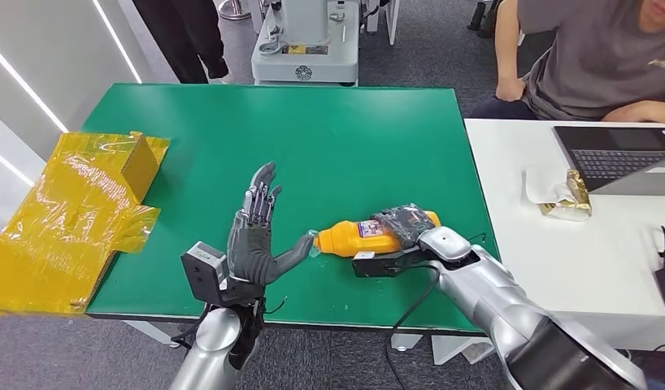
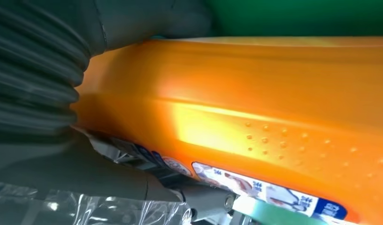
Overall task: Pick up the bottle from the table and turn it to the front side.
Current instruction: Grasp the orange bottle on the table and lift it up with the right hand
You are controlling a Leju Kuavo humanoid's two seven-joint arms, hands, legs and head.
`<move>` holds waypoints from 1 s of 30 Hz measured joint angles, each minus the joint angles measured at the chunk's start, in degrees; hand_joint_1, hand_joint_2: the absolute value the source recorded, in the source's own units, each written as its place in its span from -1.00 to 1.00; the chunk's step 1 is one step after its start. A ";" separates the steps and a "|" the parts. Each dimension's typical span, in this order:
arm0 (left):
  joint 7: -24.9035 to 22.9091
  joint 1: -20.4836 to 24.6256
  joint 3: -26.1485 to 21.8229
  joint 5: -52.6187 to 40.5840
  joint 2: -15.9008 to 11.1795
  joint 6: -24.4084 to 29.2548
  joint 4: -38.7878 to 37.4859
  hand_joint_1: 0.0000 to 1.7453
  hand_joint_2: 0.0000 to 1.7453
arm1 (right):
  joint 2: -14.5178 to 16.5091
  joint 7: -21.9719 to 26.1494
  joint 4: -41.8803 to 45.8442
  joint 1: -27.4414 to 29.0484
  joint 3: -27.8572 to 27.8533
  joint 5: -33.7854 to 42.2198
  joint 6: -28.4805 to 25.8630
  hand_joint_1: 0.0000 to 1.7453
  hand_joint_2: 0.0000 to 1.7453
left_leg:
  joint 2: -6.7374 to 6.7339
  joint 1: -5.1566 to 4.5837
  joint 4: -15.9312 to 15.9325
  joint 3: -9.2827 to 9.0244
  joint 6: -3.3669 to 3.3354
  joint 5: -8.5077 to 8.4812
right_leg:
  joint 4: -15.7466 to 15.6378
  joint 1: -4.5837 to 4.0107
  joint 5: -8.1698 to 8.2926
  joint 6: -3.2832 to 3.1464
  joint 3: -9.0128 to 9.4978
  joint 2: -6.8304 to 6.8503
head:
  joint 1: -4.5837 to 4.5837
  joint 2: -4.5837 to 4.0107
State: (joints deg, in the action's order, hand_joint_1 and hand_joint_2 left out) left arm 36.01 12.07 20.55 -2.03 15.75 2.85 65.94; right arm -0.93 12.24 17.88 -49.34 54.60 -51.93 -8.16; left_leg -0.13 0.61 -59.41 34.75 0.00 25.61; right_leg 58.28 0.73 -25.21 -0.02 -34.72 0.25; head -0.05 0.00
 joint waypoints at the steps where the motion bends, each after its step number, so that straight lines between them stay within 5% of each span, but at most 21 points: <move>1: -0.01 0.00 -0.02 -0.06 0.01 -0.02 0.00 -1.00 1.00 | 0.12 0.01 0.01 0.26 -0.33 0.09 -0.88 1.00 1.00 | 0.00 0.00 0.00 0.04 0.00 0.00 | 0.00 0.00 0.00 0.00 -0.04 0.00 | 0.00 0.00; 8: -0.26 0.00 -0.02 -0.29 0.03 -0.12 0.00 -1.00 1.00 | 0.40 0.32 0.09 1.17 -1.76 0.60 -3.45 1.00 1.00 | 0.01 0.00 0.01 0.17 0.00 0.00 | 0.00 0.00 -0.01 0.00 -0.17 0.01 | 0.00 0.00; 14: -1.05 -0.06 -0.02 -0.64 0.03 0.56 0.48 -1.00 1.00 | 0.43 3.99 2.14 4.33 -7.67 3.92 -15.49 1.00 1.00 | 0.03 -0.01 0.00 0.30 0.00 0.01 | 0.00 0.00 -0.02 0.02 -0.29 0.02 | 0.00 0.00; 21: -1.07 -0.06 -0.02 -0.62 0.03 1.09 0.48 -1.00 1.00 | 0.44 7.02 4.27 6.84 -12.14 5.73 -21.79 1.00 1.00 | 0.03 0.00 0.00 0.35 0.00 0.01 | 0.00 0.00 -0.02 0.02 -0.36 0.01 | 0.00 0.00; 26: -1.07 -0.01 -0.02 -0.26 0.07 2.21 0.48 -1.00 1.00 | 0.60 9.81 6.98 8.96 -18.50 8.69 -29.72 1.00 1.00 | 0.04 0.00 0.00 0.38 0.00 0.00 | 0.00 0.00 -0.02 0.02 -0.39 0.03 | 0.00 0.00; 30: -0.96 0.10 -0.02 -0.03 0.08 3.74 0.48 -1.00 1.00 | 0.71 12.50 11.07 11.76 -27.31 5.73 -31.04 1.00 1.00 | 0.04 -0.01 0.00 0.41 0.00 0.01 | 0.00 0.00 -0.02 0.02 -0.40 0.03 | 0.00 0.00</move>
State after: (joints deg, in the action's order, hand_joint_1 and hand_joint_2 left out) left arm 35.06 12.16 20.52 -2.06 15.82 6.59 66.42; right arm -0.21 24.74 28.95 -37.58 27.28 -46.20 -39.21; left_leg -0.09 0.61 -59.41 35.16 0.00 25.62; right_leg 58.28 0.73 -25.23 0.00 -35.12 0.28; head -0.05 0.00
